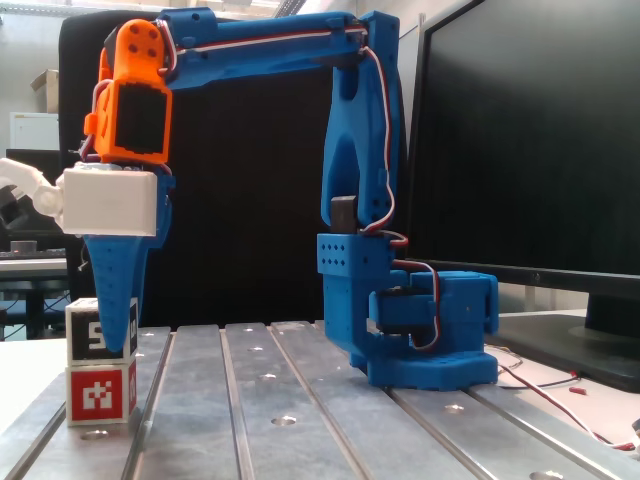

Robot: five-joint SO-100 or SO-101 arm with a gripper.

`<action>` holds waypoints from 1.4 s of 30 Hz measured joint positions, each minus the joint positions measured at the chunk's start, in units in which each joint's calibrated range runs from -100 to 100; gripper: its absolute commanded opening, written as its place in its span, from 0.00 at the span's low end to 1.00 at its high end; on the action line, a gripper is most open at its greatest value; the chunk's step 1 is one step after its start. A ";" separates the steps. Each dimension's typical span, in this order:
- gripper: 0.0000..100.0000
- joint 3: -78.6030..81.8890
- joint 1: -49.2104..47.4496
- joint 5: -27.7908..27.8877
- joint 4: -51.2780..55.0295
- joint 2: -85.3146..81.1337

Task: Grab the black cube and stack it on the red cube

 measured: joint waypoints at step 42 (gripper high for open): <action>0.42 -1.27 0.00 0.00 14.44 -14.29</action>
